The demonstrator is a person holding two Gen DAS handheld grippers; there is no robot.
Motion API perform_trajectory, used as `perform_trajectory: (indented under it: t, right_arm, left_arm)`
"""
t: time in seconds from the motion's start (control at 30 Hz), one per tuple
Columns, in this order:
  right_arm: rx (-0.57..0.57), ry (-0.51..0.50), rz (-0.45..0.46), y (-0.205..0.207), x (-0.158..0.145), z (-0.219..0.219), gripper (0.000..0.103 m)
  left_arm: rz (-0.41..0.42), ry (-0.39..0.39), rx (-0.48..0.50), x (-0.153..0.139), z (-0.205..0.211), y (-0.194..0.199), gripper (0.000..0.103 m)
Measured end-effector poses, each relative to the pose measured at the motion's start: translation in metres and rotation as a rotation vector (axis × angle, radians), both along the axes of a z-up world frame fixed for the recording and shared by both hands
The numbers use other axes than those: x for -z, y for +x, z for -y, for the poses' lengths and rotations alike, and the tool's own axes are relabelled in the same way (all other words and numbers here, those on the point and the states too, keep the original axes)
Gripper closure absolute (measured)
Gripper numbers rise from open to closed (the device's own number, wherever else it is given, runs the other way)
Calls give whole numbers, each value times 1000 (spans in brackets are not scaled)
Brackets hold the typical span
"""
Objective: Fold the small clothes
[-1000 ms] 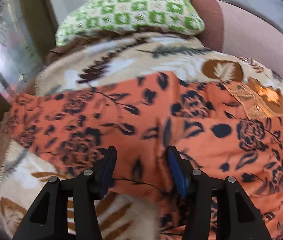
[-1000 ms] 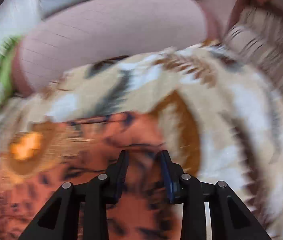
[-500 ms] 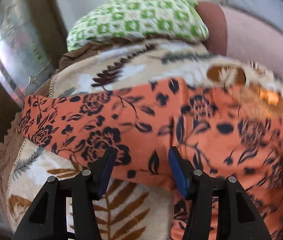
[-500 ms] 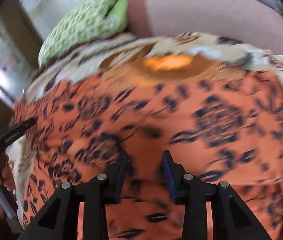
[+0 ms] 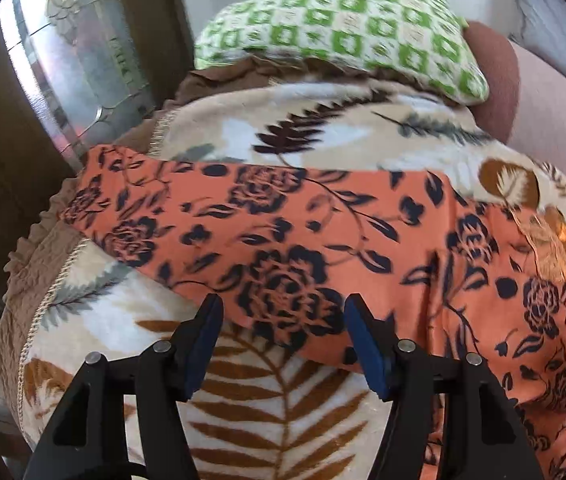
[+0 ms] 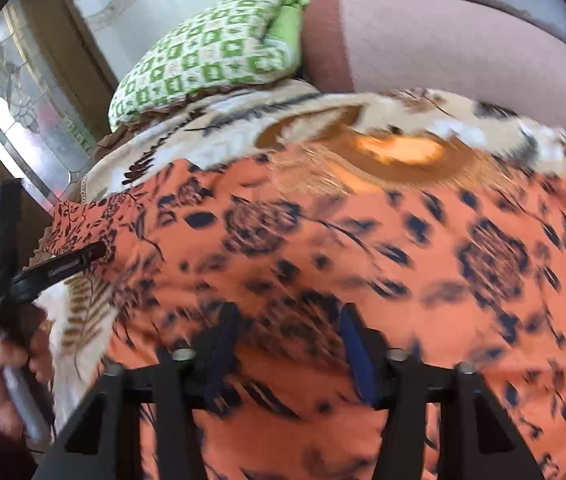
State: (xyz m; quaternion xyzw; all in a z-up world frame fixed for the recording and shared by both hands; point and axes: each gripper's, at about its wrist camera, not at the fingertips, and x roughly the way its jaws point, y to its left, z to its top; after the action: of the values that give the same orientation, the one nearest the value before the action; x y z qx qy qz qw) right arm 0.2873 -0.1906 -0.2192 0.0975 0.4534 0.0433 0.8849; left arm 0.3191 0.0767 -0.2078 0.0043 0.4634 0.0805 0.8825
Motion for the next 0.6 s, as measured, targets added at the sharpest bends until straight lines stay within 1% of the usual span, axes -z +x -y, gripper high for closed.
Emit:
perform_trajectory:
  t: [0.07,0.1,0.13,0.2,0.23,0.3,0.33,0.4,0.43,0.47,0.53,0.6]
  right_arm:
    - [-24,19,-23,10,10,-19,69]
    - [-46,19,-54,15,21,-29,69]
    - [-57,-9,-87,17,31,-35,68]
    - [-71,-72,-38,5,31,-44,69]
    - [-87,-83,-46,-3,28,-45,69]
    - [-97,-58,-47,-20,23,-39,69]
    - [-102,-28,-47,-32,19,-31,69]
    - [-93,26,-20,-62,13,-15,68]
    - [-89,41,-8,-70,12,-10,68]
    - [-88,57,5,-82,12,-4,68]
    - [-75,76,21,-100,13,4,68]
    - [-51,109,10,-102,17,9,68]
  left_arm:
    - [-3,-23,-37,0,-15,2,39]
    - [-8,-37,-61,1,-26,3,39]
    - [-14,-55,-93,2,-41,2,39]
    - [-20,-77,-140,4,-65,2,39]
    - [-23,-82,-171,5,-78,1,39]
    - [-30,-96,-235,8,-107,-2,39]
    - [-32,-113,-270,9,-125,-4,39]
    - [-28,-151,-321,9,-153,-9,39]
    - [-21,-170,-339,9,-162,-13,39]
    - [-11,-202,-360,9,-176,-17,39]
    - [4,-259,-380,10,-196,-24,39]
    - [12,-311,-370,12,-209,-27,39]
